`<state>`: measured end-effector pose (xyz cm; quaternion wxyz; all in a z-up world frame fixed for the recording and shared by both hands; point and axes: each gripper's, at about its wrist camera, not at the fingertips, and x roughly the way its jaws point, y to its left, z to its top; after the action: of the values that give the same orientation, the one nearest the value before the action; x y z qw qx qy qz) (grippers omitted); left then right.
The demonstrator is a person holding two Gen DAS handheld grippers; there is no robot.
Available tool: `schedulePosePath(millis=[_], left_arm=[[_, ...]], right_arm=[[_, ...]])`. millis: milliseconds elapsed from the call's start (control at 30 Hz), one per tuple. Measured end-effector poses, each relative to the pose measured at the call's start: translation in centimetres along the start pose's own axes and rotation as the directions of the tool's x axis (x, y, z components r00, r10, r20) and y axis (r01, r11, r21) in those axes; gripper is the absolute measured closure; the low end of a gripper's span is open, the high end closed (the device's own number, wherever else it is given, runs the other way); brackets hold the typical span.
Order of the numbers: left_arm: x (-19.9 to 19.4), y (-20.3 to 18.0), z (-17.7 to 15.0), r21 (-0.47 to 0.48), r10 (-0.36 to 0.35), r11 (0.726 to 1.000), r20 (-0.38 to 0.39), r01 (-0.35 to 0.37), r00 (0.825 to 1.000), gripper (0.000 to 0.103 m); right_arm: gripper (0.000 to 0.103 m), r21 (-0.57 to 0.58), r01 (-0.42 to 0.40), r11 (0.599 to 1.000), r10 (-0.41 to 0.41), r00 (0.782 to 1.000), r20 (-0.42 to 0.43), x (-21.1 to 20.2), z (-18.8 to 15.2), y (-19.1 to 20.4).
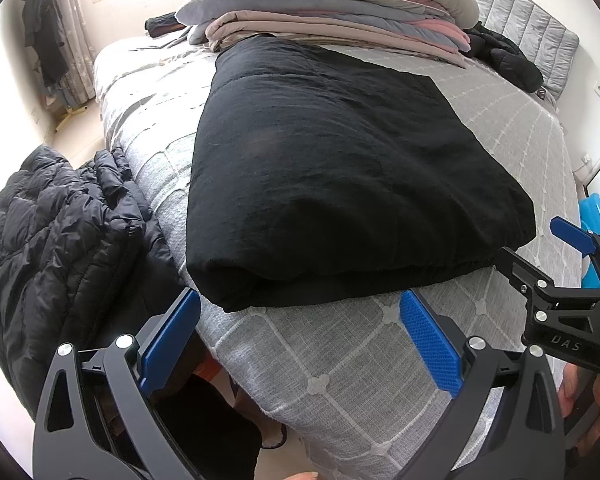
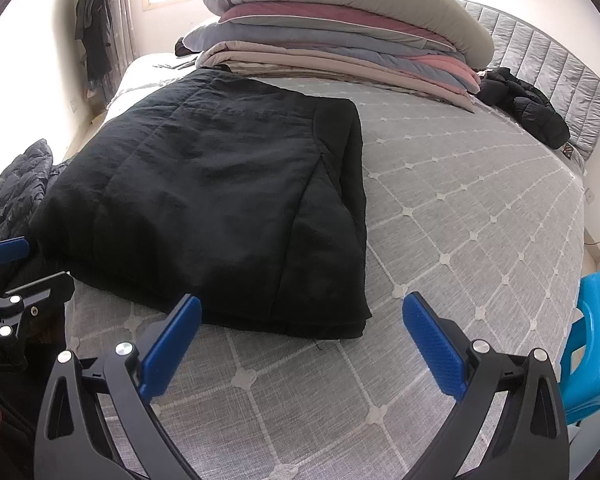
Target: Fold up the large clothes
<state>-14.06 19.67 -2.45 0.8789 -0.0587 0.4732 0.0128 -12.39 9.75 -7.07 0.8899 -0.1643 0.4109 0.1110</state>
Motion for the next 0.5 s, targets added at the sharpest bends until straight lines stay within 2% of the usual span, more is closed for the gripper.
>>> schedulePosePath(millis=[500], left_arm=[[0.28,-0.32,-0.34,0.009,-0.002,1.000,-0.004,0.002,1.000,0.007]], right_arm=[[0.006,-0.005,-0.001,1.000,0.001,1.000,-0.005,0.10,-0.03,-0.02]])
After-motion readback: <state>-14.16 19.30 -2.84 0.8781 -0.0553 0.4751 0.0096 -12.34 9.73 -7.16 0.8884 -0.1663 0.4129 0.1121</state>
